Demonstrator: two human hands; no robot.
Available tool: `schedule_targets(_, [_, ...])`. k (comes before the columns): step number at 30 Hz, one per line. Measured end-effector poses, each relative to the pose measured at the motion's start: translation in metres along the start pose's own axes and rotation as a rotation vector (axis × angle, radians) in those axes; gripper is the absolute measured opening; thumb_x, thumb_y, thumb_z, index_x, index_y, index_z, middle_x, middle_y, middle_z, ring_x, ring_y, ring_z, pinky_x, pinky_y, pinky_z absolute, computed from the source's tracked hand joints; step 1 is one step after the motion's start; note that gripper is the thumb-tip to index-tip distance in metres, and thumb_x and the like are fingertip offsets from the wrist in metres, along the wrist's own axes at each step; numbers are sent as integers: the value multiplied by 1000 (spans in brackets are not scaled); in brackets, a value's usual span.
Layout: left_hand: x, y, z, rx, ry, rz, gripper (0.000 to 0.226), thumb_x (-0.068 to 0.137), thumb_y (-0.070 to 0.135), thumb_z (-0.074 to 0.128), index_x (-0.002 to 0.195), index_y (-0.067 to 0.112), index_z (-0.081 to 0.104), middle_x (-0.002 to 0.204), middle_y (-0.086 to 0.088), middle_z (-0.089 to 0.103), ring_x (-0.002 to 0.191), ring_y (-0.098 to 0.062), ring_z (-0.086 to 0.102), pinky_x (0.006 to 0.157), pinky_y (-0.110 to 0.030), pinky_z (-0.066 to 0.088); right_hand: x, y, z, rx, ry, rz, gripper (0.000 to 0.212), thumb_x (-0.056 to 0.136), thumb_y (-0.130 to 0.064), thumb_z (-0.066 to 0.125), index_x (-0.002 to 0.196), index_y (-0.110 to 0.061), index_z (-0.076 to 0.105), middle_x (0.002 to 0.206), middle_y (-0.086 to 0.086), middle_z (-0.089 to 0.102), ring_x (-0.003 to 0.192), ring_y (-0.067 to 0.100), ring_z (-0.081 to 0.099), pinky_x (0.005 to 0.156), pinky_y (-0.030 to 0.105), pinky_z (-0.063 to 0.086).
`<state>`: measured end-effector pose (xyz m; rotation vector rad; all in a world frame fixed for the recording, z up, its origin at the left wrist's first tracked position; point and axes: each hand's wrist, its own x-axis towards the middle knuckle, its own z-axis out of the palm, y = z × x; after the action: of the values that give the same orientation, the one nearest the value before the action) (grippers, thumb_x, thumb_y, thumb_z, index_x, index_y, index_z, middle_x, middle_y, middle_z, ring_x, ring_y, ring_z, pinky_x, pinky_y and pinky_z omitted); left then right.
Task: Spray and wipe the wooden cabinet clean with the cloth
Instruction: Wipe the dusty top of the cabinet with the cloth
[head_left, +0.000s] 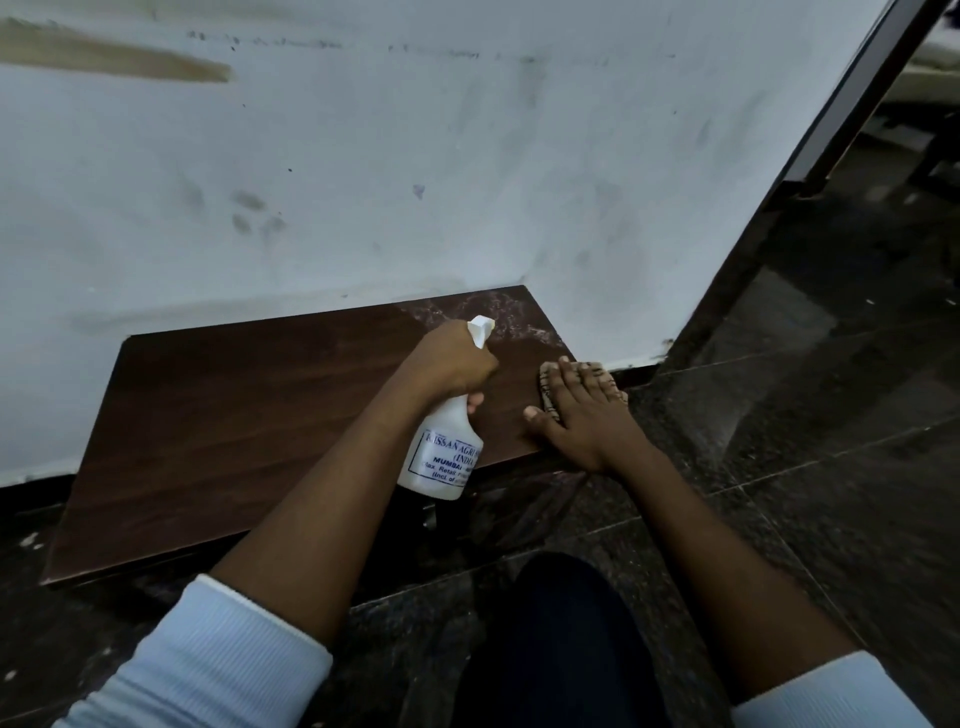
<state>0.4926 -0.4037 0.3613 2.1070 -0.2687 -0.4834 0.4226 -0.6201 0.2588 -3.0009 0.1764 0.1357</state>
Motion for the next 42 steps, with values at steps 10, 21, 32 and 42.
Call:
schedule_targets(10, [-5,-11,-17,-68,24,-8,20,84,8,59,102,0,61,62,-15,66,45,-25,66,54,-38,59,75,-25,-30,25,-35,146,96,97,-77,22,165,-12,2,172,15,-6,158,36,-3,127,52,-3])
schedule_targets(21, [-10,-23,-44,-58,91,2,11,87,8,61,97,3,61,62,-13,63,42,-22,65,49,-33,57,64,-4,-23,-24,-33,-175,76,100,-72,18,165,-34,8,173,-3,1,159,24,-4,124,43,-10])
schedule_targets(32, [-5,-48,-66,-48,167,-50,19,87,8,61,106,6,60,65,-13,64,44,-23,66,53,-36,59,119,-58,-33,-97,-65,-188,93,92,-82,10,166,-26,3,173,3,-5,159,30,-6,126,54,-7])
schedule_targets(42, [-1,-42,-62,23,120,-35,11,88,5,59,98,8,61,56,-10,67,46,-25,67,52,-35,59,121,-27,-47,-17,-127,13,82,97,-78,19,165,-35,3,173,-1,-8,159,31,-7,124,55,-9])
